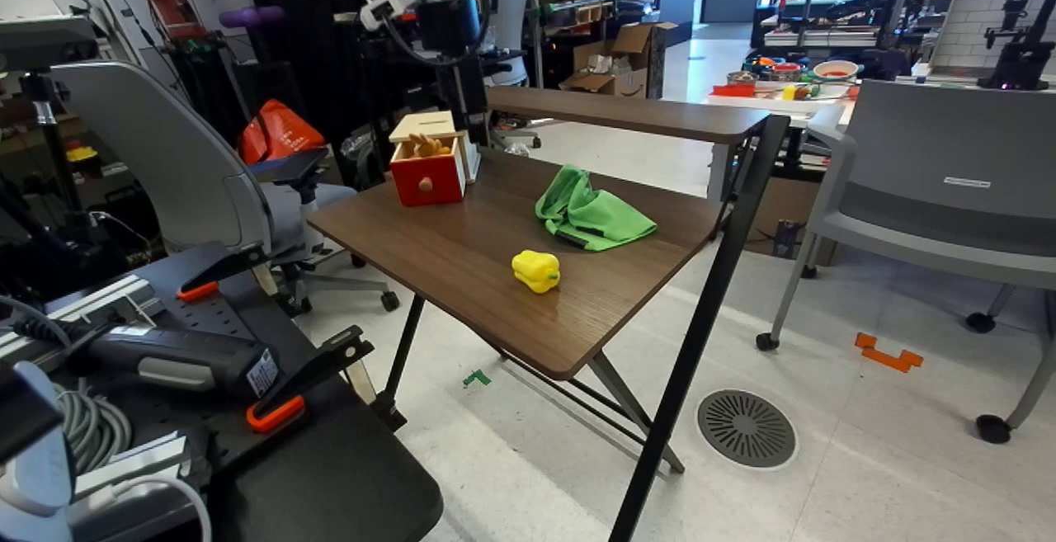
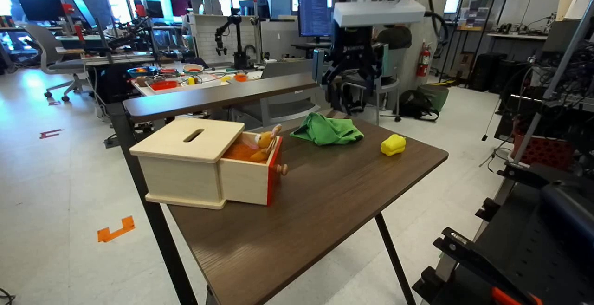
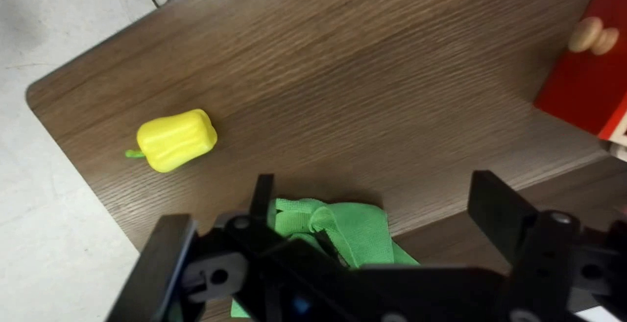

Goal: Move the cloth forward

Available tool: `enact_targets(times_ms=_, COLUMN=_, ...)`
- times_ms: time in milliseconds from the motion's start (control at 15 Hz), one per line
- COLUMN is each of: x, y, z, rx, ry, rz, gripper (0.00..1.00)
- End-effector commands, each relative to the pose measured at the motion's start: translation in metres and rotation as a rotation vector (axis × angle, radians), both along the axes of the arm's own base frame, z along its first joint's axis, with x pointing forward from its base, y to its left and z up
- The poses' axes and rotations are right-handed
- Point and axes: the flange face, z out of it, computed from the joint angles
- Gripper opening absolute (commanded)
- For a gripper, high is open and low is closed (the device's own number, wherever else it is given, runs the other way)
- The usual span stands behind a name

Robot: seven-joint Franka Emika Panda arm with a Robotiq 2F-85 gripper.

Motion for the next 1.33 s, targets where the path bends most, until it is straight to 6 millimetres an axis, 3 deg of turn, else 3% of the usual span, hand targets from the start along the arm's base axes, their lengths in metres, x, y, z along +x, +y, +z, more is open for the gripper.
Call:
enact_targets(times_ms=0, x=0.055, y=-0.017, z=-0.035, rx=0.054, ry=-0.004, rz=0.029, gripper=1.00)
enact_targets(times_ms=333, x=0.106, y=-0.039, z=-0.066, rx=0.063, ry=-0.048, rz=0.023, gripper=1.00)
enact_targets(times_ms=667, x=0.139, y=-0.057, z=-0.074, rx=0.010, ry=-0.119, rz=0.031, gripper=1.00)
enact_targets(times_ms=1267, x=0.148, y=-0.101, z=-0.109, rx=-0.012, ry=-0.097, rz=-0.022, gripper=1.00)
